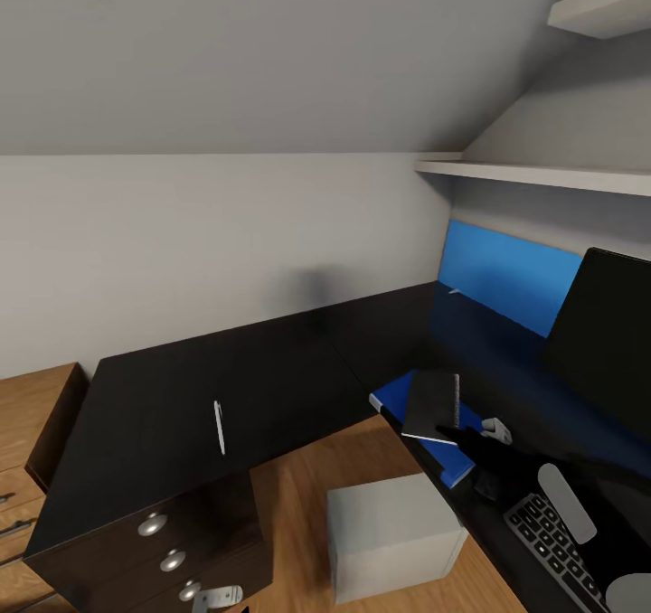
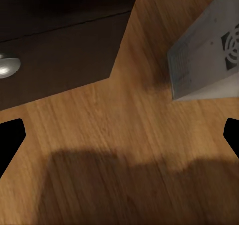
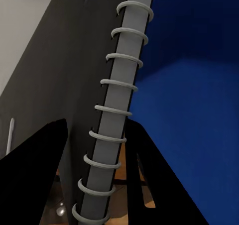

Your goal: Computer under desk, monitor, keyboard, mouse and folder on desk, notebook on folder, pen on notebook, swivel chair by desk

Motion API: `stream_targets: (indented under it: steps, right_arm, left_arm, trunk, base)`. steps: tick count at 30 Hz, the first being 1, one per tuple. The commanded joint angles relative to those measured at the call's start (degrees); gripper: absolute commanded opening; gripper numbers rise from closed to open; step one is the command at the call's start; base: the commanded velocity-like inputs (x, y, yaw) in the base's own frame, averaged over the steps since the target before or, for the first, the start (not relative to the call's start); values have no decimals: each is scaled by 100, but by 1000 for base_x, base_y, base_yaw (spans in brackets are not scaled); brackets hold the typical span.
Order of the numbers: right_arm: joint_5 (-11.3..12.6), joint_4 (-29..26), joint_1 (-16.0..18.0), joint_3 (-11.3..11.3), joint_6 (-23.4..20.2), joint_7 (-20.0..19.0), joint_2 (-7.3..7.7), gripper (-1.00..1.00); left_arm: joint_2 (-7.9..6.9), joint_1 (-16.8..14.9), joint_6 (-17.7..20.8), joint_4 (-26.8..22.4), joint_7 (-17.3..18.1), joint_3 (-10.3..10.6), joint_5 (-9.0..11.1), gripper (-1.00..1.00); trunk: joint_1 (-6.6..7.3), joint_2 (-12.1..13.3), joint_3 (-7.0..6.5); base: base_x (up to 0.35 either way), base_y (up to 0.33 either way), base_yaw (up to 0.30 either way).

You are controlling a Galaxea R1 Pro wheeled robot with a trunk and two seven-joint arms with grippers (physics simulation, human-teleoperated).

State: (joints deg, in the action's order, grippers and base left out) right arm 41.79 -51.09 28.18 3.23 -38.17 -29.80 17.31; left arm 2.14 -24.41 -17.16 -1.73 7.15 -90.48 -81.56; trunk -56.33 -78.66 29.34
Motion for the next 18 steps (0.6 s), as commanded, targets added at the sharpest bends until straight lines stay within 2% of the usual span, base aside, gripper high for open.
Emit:
stream_targets:
  steps: [1, 6, 12, 18]
  right_arm:
    - [22, -1, 4, 11, -42, -8, -3, -100]
    - [22, -1, 4, 11, -42, -8, -2, -100]
    - [22, -2, 4, 11, -42, -8, 0, -100]
    - [22, -4, 4, 11, -42, -8, 1, -100]
  left_arm:
    - [6, -3, -7, -19, 43, -48, -26, 100]
    - [6, -3, -8, -17, 41, -48, -25, 100]
    - [6, -3, -8, -16, 43, -48, -26, 100]
    - [6, -3, -7, -15, 41, -48, -24, 100]
  trunk:
    - [0, -3, 6]
    - [0, -3, 6]
    - [0, -3, 6]
    - [0, -3, 6]
  base:
    - [7, 0, 0]
    - [3, -6, 0]
    - [1, -123, 0]
    - [0, -33, 0]
